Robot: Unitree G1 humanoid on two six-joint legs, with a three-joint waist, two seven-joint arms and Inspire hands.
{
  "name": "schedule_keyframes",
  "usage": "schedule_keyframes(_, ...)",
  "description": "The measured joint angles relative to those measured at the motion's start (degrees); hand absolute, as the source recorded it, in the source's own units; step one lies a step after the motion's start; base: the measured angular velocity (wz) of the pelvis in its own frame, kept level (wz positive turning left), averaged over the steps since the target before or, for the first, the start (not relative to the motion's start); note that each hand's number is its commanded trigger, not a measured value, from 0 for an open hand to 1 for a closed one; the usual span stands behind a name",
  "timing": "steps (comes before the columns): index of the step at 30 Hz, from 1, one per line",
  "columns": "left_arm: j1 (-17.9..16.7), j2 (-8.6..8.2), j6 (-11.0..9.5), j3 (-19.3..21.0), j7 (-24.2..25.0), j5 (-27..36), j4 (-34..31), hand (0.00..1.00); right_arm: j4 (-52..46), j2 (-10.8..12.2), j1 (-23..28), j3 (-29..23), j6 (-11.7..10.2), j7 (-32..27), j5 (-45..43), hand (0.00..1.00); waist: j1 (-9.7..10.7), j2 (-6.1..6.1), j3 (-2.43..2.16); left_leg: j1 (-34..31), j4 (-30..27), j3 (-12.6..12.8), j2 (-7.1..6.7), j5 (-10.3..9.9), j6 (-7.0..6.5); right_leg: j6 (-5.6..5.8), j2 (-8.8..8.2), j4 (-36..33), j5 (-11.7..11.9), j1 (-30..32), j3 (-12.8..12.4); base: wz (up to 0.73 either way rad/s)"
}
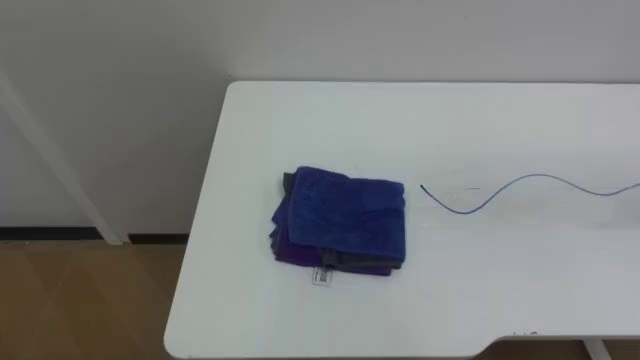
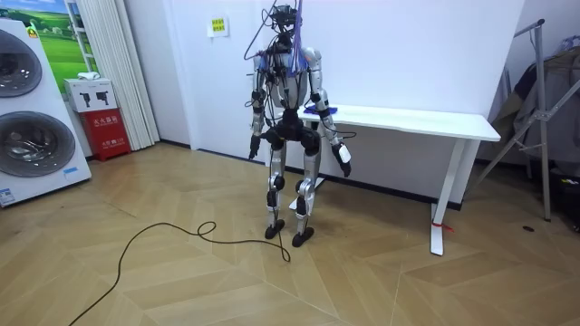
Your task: Wipe table
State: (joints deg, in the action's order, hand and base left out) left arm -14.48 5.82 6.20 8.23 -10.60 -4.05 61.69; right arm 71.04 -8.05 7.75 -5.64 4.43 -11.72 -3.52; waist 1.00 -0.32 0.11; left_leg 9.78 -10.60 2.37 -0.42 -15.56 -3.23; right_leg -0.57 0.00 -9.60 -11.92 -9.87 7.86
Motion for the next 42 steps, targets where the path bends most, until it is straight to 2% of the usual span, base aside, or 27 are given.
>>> schedule_keyframes(8, 0.19, -0.06, -1.65, 0.0, 0.0, -0.46, -1.09, 0.0, -0.03, 0.02, -0.05, 1.08, -1.59, 0.52, 1.39, 0.0, -0.03, 0.0, 0.0, -0.74, 0.02, -0.08, 0.01, 0.0, 0.01, -0.01, 0.06, -0.05, 0.01, 0.76, -0.04, 0.01)
schedule_keyframes(11, 0.48, -0.05, -1.67, 0.02, 0.0, -0.07, -1.08, 0.0, 0.02, 0.12, 0.05, 1.07, -1.87, 1.55, 3.84, 0.0, 0.14, -0.09, -0.04, -0.69, -0.24, -0.17, -0.04, 0.02, 0.01, -0.01, 0.01, -0.05, 0.01, 0.71, 0.15, 0.03)
schedule_keyframes(21, -0.14, -0.03, -1.49, 0.56, 0.36, 0.03, 0.35, 0.0, 0.77, 0.64, 0.8, 1.34, -1.88, 2.75, 10.57, 0.0, 0.18, -1.4, 0.01, -0.25, -0.14, 0.58, 0.03, 0.02, 0.01, -0.01, 0.06, 0.04, 0.0, 0.54, -0.61, -0.03)
schedule_keyframes(23, -0.46, -0.01, -1.43, 1.6, 0.86, 0.06, 0.35, 0.0, 1.26, 0.71, 1.29, -0.87, -1.88, 2.74, 10.68, 0.0, 0.34, -1.49, 0.02, -0.24, -0.14, 0.57, 0.05, 0.02, 0.0, -0.01, 0.05, -0.01, 0.0, 0.52, -0.64, 0.0)
schedule_keyframes(26, -1.26, 0.19, -1.12, 5.39, 1.36, -0.07, 0.34, 0.0, 3.76, 0.54, 2.11, -6.64, -1.77, 2.14, 12.04, 0.0, 0.89, -1.76, 0.01, -0.1, -0.11, 0.39, 0.04, 0.02, 0.0, -0.01, 0.08, 0.02, 0.0, 0.3, -0.77, 0.03)
schedule_keyframes(29, -1.88, 0.68, -0.17, 8.13, 1.7, -0.42, 0.33, 0.0, 4.39, 0.21, 3.59, -12.18, -0.31, 0.89, 14.72, 0.0, 1.81, -2.17, 0.01, 0.11, 0.28, -0.06, 0.03, 0.01, 0.01, -0.01, 0.09, 0.01, 0.0, -0.04, -0.6, 0.04)
schedule_keyframes(32, -2.28, 1.42, 0.24, 11.71, 2.13, -0.63, 0.45, 0.0, 4.45, -1.72, 3.64, -19.22, 1.45, -0.65, 14.8, 0.0, 2.75, -2.99, 0.03, 0.14, 0.28, -0.15, -0.04, 0.02, 0.01, 0.0, -0.03, -0.04, 0.0, -0.03, -0.23, -0.01)
schedule_keyframes(33, -2.32, 2.01, 0.23, 12.54, 2.13, -0.6, 0.54, 0.0, 4.29, -3.23, 2.96, -21.8, 1.62, -1.55, 14.7, 0.0, 3.3, -3.64, -0.14, 0.04, 0.14, -0.05, -0.11, 0.02, 0.0, 0.02, -0.09, -0.05, -0.01, 0.04, -0.32, -0.05)
schedule_keyframes(34, -2.27, 2.48, 0.24, 13.49, 2.12, -0.61, 0.53, 0.0, 2.53, -5.07, 2.38, -23.76, 2.24, -2.67, 14.71, 0.0, 3.48, -3.98, -0.13, 0.04, 0.15, 0.16, -0.19, 0.03, -0.01, 0.05, -0.11, -0.07, -0.03, 0.2, -0.62, -0.11)
schedule_keyframes(35, -2.24, 2.82, 0.25, 13.51, 2.11, -0.62, 0.49, 0.0, 1.06, -5.98, 2.28, -23.91, 2.43, -3.45, 14.68, 0.0, 3.46, -4.02, -0.08, -0.01, 0.14, 0.37, -0.22, 0.03, -0.02, 0.06, -0.12, -0.15, -0.03, 0.37, -0.77, -0.14)
schedule_keyframes(38, -1.6, 4.81, 0.25, 13.39, 2.09, -0.62, 0.08, 0.0, -6.8, -9.92, 0.04, -24.53, 2.55, -7.85, 12.91, 0.0, 3.77, -5.38, 0.17, -0.74, -0.04, 0.74, -0.3, 0.11, -0.16, 0.2, -0.1, -0.29, 0.09, 1.22, -1.12, -0.06)
schedule_keyframes(39, -1.34, 5.42, 0.13, 13.16, 2.07, -0.91, -0.06, 0.0, -10.48, -10.85, -1.21, -24.99, 2.54, -9.42, 10.83, 0.0, 3.67, -5.87, 0.1, -1.04, -0.06, 0.86, -0.27, 0.11, -0.15, 0.21, 0.07, -0.24, 0.18, 1.57, -1.54, -0.07)
schedule_keyframes(40, -1.23, 5.68, 0.09, 12.53, 2.07, -1.28, -0.06, 0.0, -13.26, -11.0, -1.48, -24.97, 2.52, -10.22, 9.77, 0.0, 3.61, -5.58, -0.09, -1.21, -0.09, 0.89, -0.22, 0.11, -0.15, 0.2, 0.11, -0.24, 0.26, 1.73, -1.6, -0.08)
schedule_keyframes(42, -0.82, 5.95, 0.05, 10.42, 2.11, -1.09, -0.24, 0.0, -24.83, -11.02, -2.2, -23.63, 1.49, -12.21, 4.88, 0.0, 3.15, -5.73, 0.01, -1.37, -0.18, 1.78, 0.09, 0.12, -0.15, 0.16, 0.2, -0.26, 0.56, 2.25, -1.68, -0.14)
